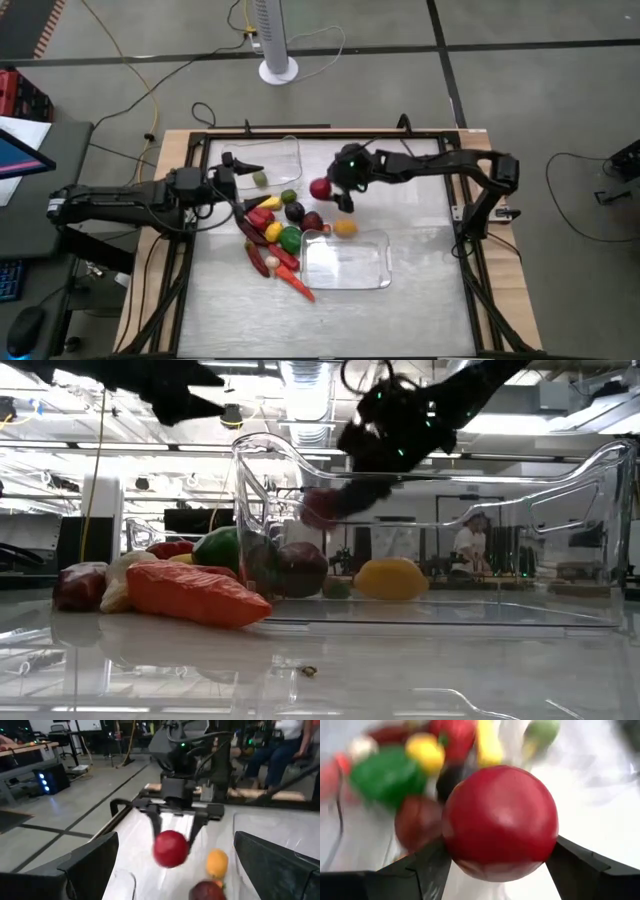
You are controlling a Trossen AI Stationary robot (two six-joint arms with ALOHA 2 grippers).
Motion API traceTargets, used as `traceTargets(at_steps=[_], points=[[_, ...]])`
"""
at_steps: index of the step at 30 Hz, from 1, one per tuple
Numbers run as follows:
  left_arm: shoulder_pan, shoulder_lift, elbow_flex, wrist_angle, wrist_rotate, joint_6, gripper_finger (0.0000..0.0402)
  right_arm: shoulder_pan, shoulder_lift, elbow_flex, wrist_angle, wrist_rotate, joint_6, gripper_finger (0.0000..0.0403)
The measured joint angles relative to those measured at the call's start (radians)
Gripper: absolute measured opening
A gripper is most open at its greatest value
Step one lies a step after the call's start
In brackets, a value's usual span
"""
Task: Sort produce into baskets
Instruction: Put the red tomato into the top transparent bin, then put the right yellow lemon into the top transparent bin
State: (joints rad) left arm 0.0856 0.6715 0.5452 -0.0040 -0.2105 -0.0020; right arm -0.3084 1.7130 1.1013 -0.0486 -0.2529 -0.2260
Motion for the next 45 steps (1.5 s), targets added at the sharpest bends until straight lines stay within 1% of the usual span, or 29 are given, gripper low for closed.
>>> traceTargets(at_steps=[3,7,9,11,13,15,17,18,21,24,29,32,37,40,42,45], points=[[-0.009,-0.018,0.016,-0.035,0.001,-0.006,0.0387,-0.019,0.008,0.041,0.064,-0.03,0.043,0.0316],[-0.018,-0.039,0.015,-0.055,0.001,0.005,0.0387,-0.024,0.04,0.109,0.144,-0.033,0.05,0.0316],[-0.018,-0.049,0.015,-0.073,0.002,0.006,0.0387,-0.023,0.055,0.14,0.127,-0.033,0.053,0.0317],[-0.018,-0.056,0.015,-0.075,0.003,0.009,0.0387,-0.021,0.091,0.199,0.148,-0.033,0.048,0.0317],[-0.019,-0.063,0.014,-0.09,-0.003,0.012,0.0387,-0.019,0.12,0.237,0.111,-0.033,0.049,0.0317],[-0.019,-0.073,0.015,-0.095,-0.007,0.012,0.0387,-0.019,0.165,0.294,0.128,-0.03,0.048,0.0317],[-0.02,-0.077,0.014,-0.103,-0.009,0.009,0.0387,-0.019,0.209,0.34,0.09,-0.031,0.043,0.0317],[-0.02,-0.084,0.015,-0.106,-0.009,0.008,0.0387,-0.02,0.231,0.37,0.1,-0.029,0.042,0.0317],[-0.023,-0.092,0.014,-0.125,-0.008,-0.002,0.0387,-0.022,0.292,0.45,0.083,-0.003,0.041,0.0319],[-0.024,-0.097,0.014,-0.143,-0.007,-0.011,0.0387,-0.029,0.336,0.526,0.027,0.004,0.02,0.0334],[-0.025,-0.096,0.006,-0.15,-0.006,-0.029,0.0387,-0.035,0.365,0.622,-0.102,0.005,-0.012,0.0373],[-0.026,-0.096,-0.007,-0.143,-0.006,-0.036,0.0387,-0.032,0.349,0.64,-0.18,0.01,-0.02,0.0386],[-0.026,-0.096,-0.012,-0.142,-0.006,-0.051,0.0387,-0.019,0.305,0.64,-0.329,0.016,-0.037,0.0388],[-0.026,-0.096,-0.012,-0.147,-0.005,-0.068,0.0387,-0.006,0.286,0.637,-0.473,0.015,-0.037,0.0386],[-0.026,-0.096,-0.012,-0.154,-0.005,-0.073,0.0387,0.008,0.273,0.608,-0.52,0.016,-0.031,0.0384],[-0.026,-0.095,-0.012,-0.163,-0.005,-0.075,0.0387,0.043,0.248,0.528,-0.499,0.016,-0.027,0.0384]])
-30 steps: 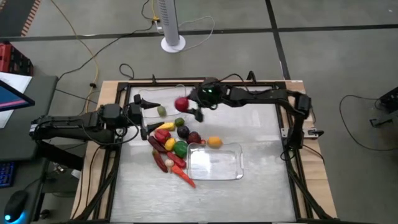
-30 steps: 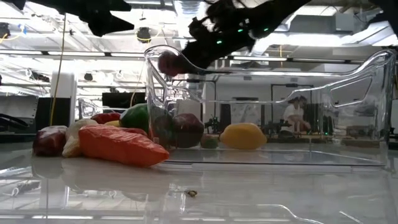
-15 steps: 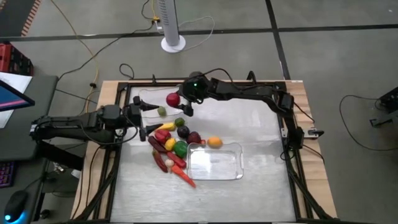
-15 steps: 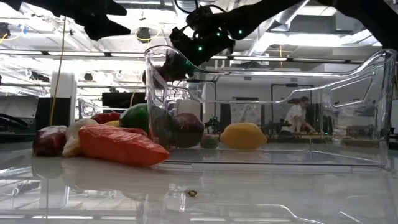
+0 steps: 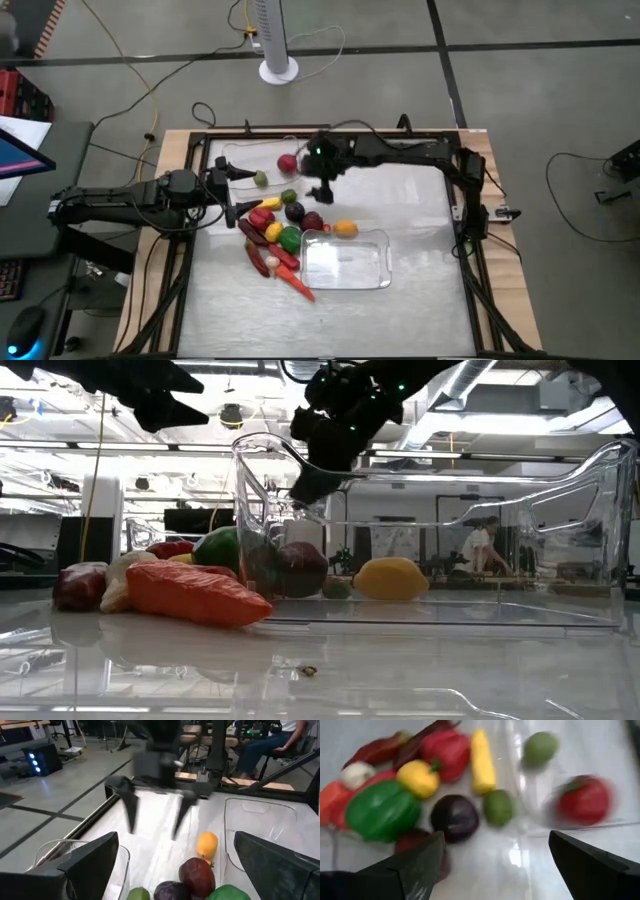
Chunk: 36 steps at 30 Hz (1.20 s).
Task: Sort produce into baskets
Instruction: Put the right yellow lemon into the top transparent bin
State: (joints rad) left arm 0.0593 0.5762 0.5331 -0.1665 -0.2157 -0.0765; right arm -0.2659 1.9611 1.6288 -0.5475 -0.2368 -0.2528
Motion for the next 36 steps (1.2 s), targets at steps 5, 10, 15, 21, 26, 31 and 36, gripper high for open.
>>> traceTargets(at_steps=[5,10,15,21,26,31,36], points=[[0.0,0.0,0.0,-0.006,0.0,-0.023,0.0387,0.038,-0.032,-0.133,0.039,-0.053,-0.008,0.0384],[0.0,0.016,0.0,-0.004,0.0,-0.026,0.0387,0.033,-0.064,-0.211,0.058,-0.154,-0.003,0.0384],[0.0,0.053,0.0,-0.005,0.0,-0.029,0.0387,0.036,-0.134,-0.34,0.061,-0.158,-0.009,0.0384],[0.0,0.087,0.0,0.003,0.0,-0.023,0.0387,0.026,-0.275,-0.513,0.073,-0.158,0.041,0.0384],[0.0,0.108,0.0,0.04,0.0,-0.018,0.0387,0.026,-0.299,-0.565,0.062,-0.155,0.107,0.0383],[-0.001,0.125,0.0,0.07,0.0,-0.015,0.0387,0.045,-0.236,-0.56,0.045,-0.158,0.1,0.0383],[-0.001,0.129,0.0,0.071,0.0,-0.013,0.0387,0.062,-0.206,-0.529,0.044,-0.151,0.087,0.0383]])
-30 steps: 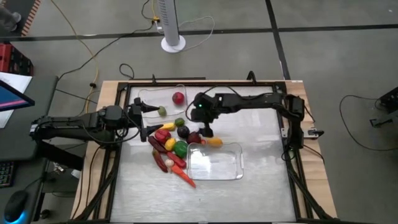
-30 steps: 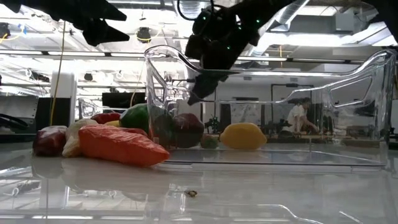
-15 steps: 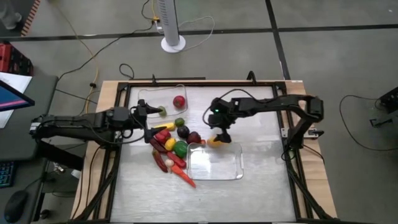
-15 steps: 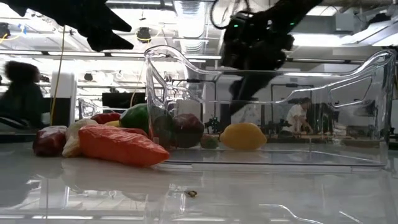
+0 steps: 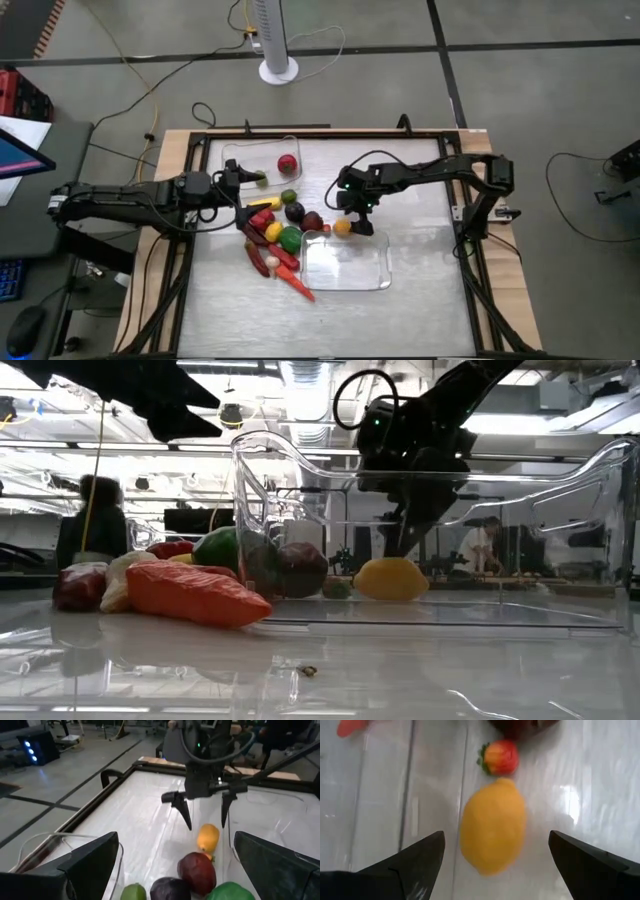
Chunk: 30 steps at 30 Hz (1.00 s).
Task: Sort produce into baskets
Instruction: Put the right yellow lemon into the top transparent bin
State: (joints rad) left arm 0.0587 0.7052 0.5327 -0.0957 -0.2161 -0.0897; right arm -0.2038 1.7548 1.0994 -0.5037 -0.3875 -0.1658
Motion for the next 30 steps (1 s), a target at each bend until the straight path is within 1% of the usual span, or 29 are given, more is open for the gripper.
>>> traceTargets(at_steps=[8,14,19,24,30], points=[[0.0,0.0,0.0,-0.003,0.0,0.041,0.0387,-0.003,0.002,0.0,-0.008,0.016,-0.002,0.0378],[0.0,0.0,0.0,-0.002,0.0,0.044,0.0387,0.009,0.077,0.0,0.024,0.012,0.012,0.0358],[0.0,0.0,0.0,-0.003,0.0,0.043,0.0387,-0.002,0.099,0.003,0.026,0.032,0.005,0.0343],[0.0,0.0,0.0,-0.002,0.0,0.044,0.0387,-0.006,0.098,0.003,0.015,0.093,-0.003,0.0305],[0.0,0.0,0.0,-0.002,-0.005,0.044,0.0387,-0.007,0.098,0.004,0.024,0.102,-0.014,0.0251]])
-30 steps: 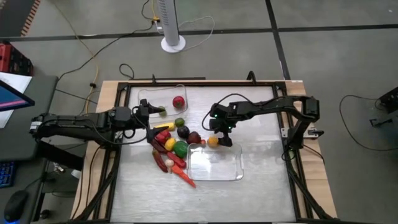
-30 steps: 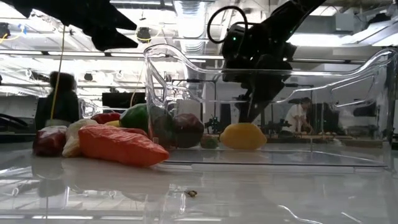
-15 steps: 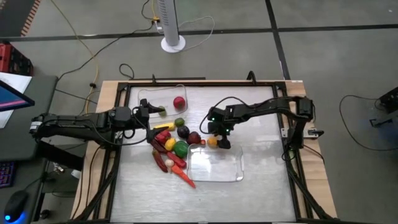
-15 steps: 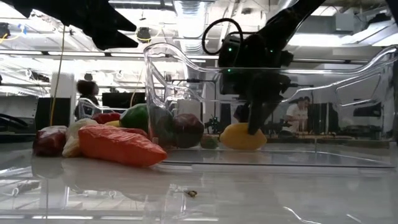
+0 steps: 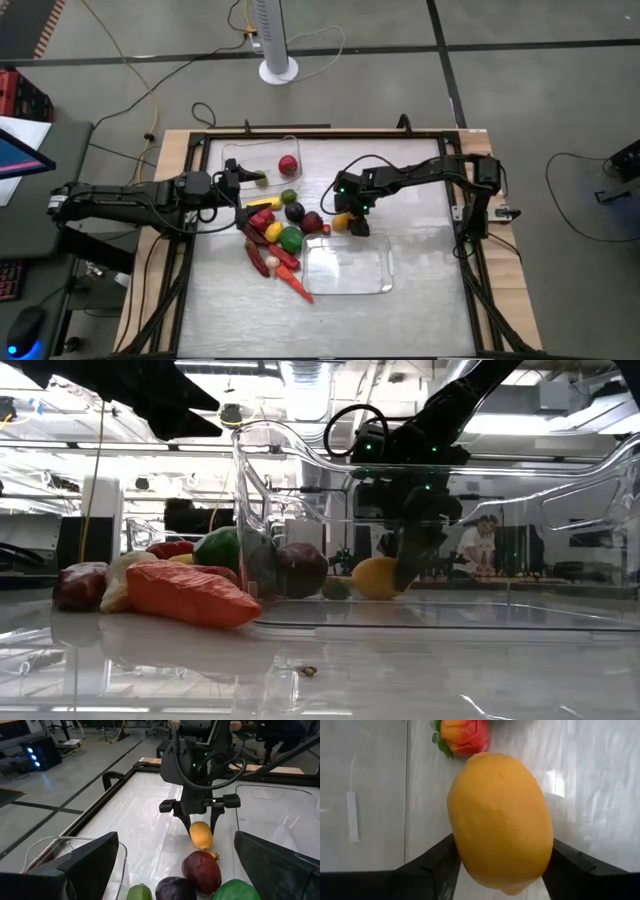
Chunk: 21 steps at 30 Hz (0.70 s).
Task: Sort produce into baskets
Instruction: Put the right yellow lemon into the top transparent bin
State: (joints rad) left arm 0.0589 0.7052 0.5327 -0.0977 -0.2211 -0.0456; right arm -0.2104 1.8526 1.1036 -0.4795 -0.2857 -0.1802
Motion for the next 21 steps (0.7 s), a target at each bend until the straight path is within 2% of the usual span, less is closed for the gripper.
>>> traceTargets(at_steps=[4,9,14,18,21], points=[[0.0,0.0,0.0,0.0,0.0,0.0,0.0387,0.0,0.002,0.045,-0.063,0.012,-0.01,0.0234],[0.0,-0.006,0.025,-0.049,-0.002,-0.001,0.0387,-0.004,-0.031,0.151,-0.115,0.101,-0.059,0.0242],[-0.001,-0.024,0.105,-0.191,-0.003,-0.031,0.0387,-0.036,-0.042,0.233,0.079,0.113,-0.104,0.0243],[-0.008,-0.057,0.098,-0.178,-0.009,-0.004,0.0387,-0.064,-0.006,0.266,0.346,0.114,-0.14,0.0243],[-0.007,-0.083,0.075,-0.148,-0.04,0.028,0.0387,-0.082,0.05,0.315,0.481,0.114,-0.143,0.0244]])
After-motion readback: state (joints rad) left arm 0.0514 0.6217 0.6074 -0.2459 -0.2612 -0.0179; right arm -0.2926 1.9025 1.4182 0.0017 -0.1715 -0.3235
